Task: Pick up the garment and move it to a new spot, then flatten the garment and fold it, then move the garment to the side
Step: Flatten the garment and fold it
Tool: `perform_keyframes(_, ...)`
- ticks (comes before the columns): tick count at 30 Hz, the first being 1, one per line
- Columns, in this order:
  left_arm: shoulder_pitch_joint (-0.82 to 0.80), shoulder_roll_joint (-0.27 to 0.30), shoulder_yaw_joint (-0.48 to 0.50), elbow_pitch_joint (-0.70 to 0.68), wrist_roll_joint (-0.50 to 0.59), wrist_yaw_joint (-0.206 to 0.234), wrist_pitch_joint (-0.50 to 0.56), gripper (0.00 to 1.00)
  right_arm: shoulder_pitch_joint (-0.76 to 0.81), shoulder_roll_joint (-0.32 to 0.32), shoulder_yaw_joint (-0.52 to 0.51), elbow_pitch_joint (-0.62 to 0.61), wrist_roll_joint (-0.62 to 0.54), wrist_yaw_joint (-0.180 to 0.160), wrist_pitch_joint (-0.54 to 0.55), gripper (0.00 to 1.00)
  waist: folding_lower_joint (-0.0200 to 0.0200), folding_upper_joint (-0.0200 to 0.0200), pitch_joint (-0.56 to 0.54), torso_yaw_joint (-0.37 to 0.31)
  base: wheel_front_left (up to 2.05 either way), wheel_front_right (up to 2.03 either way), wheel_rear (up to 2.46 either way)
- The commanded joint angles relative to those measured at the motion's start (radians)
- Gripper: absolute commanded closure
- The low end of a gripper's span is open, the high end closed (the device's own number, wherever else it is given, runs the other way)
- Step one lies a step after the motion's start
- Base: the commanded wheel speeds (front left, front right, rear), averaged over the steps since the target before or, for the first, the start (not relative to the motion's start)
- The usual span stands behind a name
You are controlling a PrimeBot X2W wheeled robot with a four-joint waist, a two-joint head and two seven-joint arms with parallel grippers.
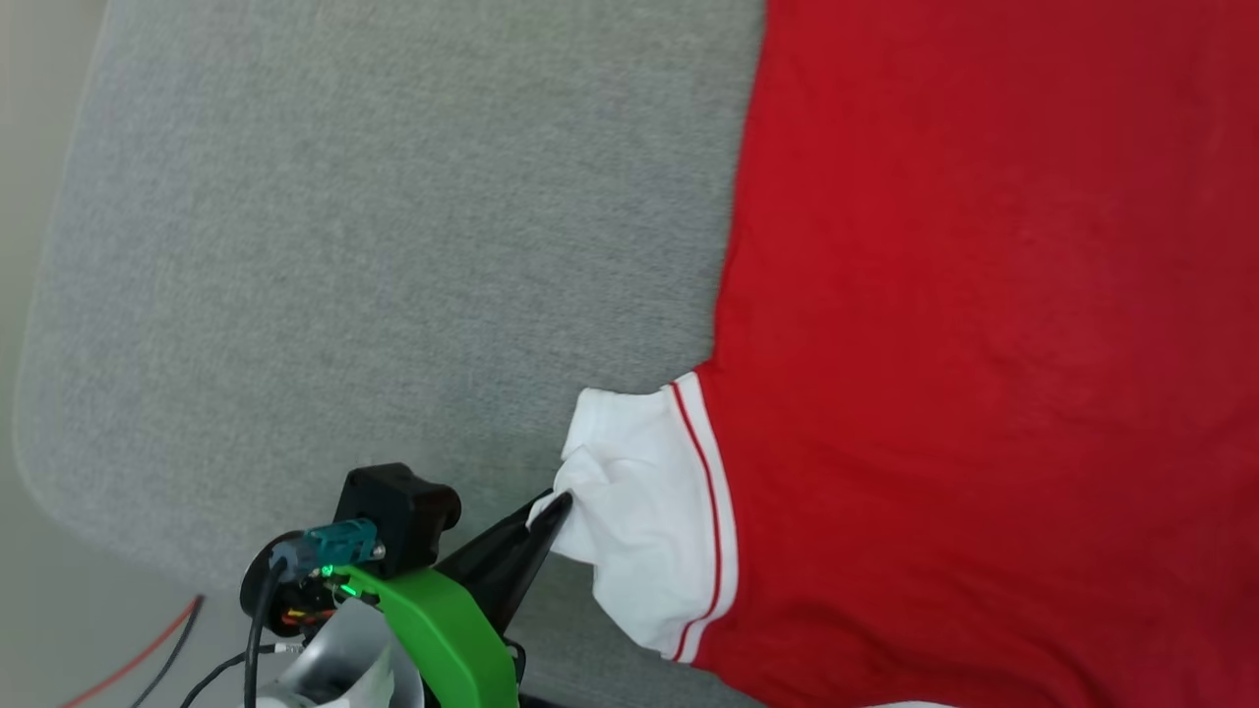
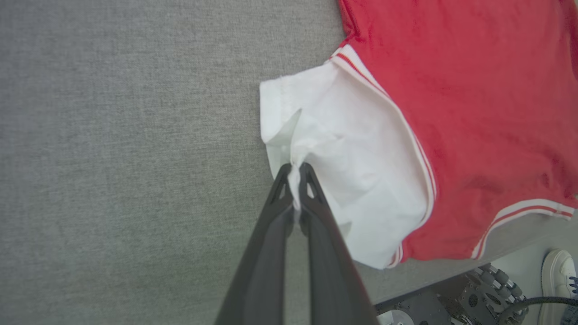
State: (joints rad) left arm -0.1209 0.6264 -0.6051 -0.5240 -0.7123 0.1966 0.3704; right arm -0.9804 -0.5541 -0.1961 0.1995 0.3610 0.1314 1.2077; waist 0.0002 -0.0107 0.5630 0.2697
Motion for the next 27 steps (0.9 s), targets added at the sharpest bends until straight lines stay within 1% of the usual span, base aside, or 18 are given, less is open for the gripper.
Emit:
perform_keyframes(1,-0.024,-0.008,-0.003,0.010,0.008,-0.010,-0.003,1.00,-0.024,-0.005,-0.011,0.026,-0.025,-0.001,0.013,0.00,-0.0002,0.0107,0.119,0.124,0.00,0.00,0.00)
perform_keyframes(6,-0.041,-0.034,-0.018,0.037,0.004,-0.029,-0.018,1.00,-0.058,-0.026,-0.039,0.093,-0.085,-0.001,0.020,0.00,-0.0002,0.0107,0.140,0.163,0.00,0.00,0.00)
perform_keyframes(10,-0.053,-0.043,-0.023,0.056,0.007,-0.036,-0.025,1.00,-0.063,-0.019,-0.043,0.133,-0.111,-0.001,0.024,0.00,-0.0002,0.0107,0.147,0.171,0.00,0.00,0.00)
perform_keyframes(14,-0.059,-0.052,-0.026,0.067,0.005,-0.038,-0.030,1.00,-0.047,-0.011,-0.027,0.153,-0.104,-0.001,0.026,0.00,-0.0002,0.0107,0.146,0.170,0.00,0.00,0.00)
perform_keyframes(15,-0.059,-0.054,-0.026,0.069,0.004,-0.038,-0.031,1.00,-0.042,-0.009,-0.024,0.157,-0.102,-0.001,0.032,0.15,-0.0002,0.0107,0.145,0.170,0.00,0.00,0.00)
perform_keyframes(16,-0.060,-0.057,-0.026,0.070,0.001,-0.040,-0.034,1.00,-0.036,-0.010,-0.017,0.158,-0.100,-0.001,0.037,0.70,-0.0002,0.0107,0.144,0.170,0.00,0.00,0.00)
perform_keyframes(17,-0.061,-0.060,-0.026,0.071,-0.004,-0.043,-0.035,1.00,-0.030,-0.013,-0.013,0.158,-0.099,-0.001,0.039,1.00,-0.0002,0.0107,0.143,0.171,0.00,0.00,0.00)
perform_keyframes(22,-0.067,-0.061,-0.019,0.083,-0.010,-0.045,-0.042,1.00,-0.004,-0.038,0.003,0.153,-0.099,-0.001,0.027,1.00,-0.0002,0.0107,0.132,0.170,0.00,0.00,0.00)
perform_keyframes(27,-0.062,-0.059,-0.015,0.095,-0.013,-0.041,-0.047,1.00,0.016,-0.043,0.006,0.161,-0.090,-0.001,0.004,1.00,-0.0002,0.0107,0.101,0.153,0.00,0.00,0.00)
